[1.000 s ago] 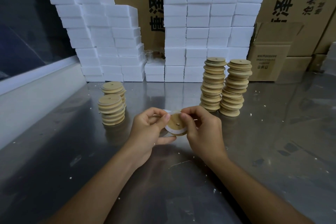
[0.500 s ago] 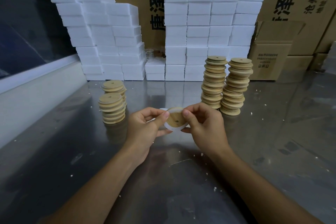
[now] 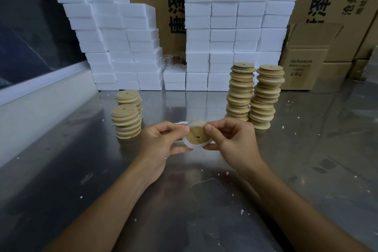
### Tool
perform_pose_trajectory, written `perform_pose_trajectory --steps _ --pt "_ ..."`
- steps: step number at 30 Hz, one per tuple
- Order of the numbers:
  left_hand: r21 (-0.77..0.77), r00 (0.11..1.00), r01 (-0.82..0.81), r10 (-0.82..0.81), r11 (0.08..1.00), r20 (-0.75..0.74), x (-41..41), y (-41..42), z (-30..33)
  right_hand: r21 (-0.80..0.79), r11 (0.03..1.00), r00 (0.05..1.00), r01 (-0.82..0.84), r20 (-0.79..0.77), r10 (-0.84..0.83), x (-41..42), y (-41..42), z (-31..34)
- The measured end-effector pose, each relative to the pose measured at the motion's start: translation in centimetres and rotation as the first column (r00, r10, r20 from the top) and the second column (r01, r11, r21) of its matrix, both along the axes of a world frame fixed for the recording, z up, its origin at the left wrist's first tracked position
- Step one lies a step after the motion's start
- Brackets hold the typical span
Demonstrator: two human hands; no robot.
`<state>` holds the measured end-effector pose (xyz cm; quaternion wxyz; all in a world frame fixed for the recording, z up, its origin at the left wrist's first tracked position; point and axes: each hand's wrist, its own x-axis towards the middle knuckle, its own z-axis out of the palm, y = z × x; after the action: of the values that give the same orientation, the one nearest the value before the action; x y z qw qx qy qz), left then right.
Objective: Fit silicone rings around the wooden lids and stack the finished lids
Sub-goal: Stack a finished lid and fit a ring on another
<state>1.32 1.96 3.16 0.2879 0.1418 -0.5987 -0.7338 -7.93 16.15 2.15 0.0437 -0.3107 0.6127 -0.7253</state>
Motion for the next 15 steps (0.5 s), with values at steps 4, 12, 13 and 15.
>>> perform_pose_trajectory --steps 4,12,13,15 --pt "0.078 0.995 0.095 -0.096 0.992 0.005 0.14 -0.47 -0.01 -0.033 0.997 0.994 -0.075 0.074 0.078 -0.08 0.36 0.33" --pt "0.313 0.982 0.185 -0.161 0.932 -0.101 -0.29 -0.21 -0.41 -0.147 0.982 0.962 -0.119 0.227 0.15 -0.39 0.47 0.57" --pt "0.33 0.98 0.191 -0.162 0.924 -0.114 -0.37 -0.06 -0.55 -0.152 0.981 0.956 -0.119 0.249 0.155 -0.41 0.43 0.48" --pt "0.322 0.979 0.191 -0.159 0.927 -0.125 -0.46 0.19 -0.67 -0.143 0.983 0.955 -0.117 0.255 0.151 -0.5 0.38 0.33"
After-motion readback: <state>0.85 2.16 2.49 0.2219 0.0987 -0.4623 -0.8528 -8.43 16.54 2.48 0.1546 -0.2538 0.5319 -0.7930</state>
